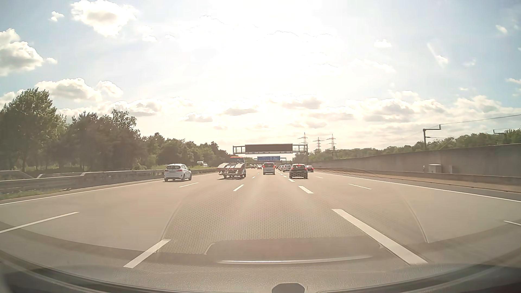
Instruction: Follow the waypoints while adhering to traffic rules and regulations
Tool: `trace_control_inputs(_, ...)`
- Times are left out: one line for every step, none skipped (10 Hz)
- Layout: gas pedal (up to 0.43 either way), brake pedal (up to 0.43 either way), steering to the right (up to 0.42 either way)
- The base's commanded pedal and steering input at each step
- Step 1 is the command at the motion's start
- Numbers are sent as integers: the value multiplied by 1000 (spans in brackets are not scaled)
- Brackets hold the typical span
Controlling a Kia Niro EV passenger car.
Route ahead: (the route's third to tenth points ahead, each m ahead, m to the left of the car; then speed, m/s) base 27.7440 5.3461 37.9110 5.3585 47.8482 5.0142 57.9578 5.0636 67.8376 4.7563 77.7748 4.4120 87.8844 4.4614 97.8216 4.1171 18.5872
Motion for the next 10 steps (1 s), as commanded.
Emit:
trace_control_inputs(209,0,1)
trace_control_inputs(209,0,1)
trace_control_inputs(228,0,1)
trace_control_inputs(240,0,1)
trace_control_inputs(240,0,6)
trace_control_inputs(228,0,8)
trace_control_inputs(79,0,8)
trace_control_inputs(0,0,8)
trace_control_inputs(0,0,8)
trace_control_inputs(0,0,6)
